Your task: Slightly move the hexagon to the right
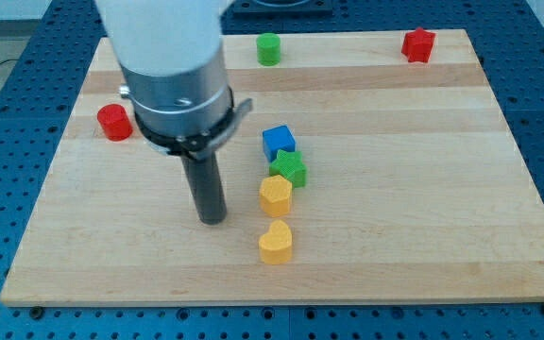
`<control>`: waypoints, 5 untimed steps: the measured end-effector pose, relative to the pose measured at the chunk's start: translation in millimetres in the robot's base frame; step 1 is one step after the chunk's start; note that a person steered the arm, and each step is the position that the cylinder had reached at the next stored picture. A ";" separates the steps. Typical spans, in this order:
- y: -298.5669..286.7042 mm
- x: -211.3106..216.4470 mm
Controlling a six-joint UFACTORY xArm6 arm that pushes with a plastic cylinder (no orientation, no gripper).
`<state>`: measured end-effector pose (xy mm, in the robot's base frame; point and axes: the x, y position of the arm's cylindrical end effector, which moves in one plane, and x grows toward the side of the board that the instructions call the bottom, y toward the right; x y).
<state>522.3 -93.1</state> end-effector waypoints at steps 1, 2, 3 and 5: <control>-0.7 -20.9; 5.9 -22.2; 8.9 -22.2; 12.8 -1.2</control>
<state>521.1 -80.3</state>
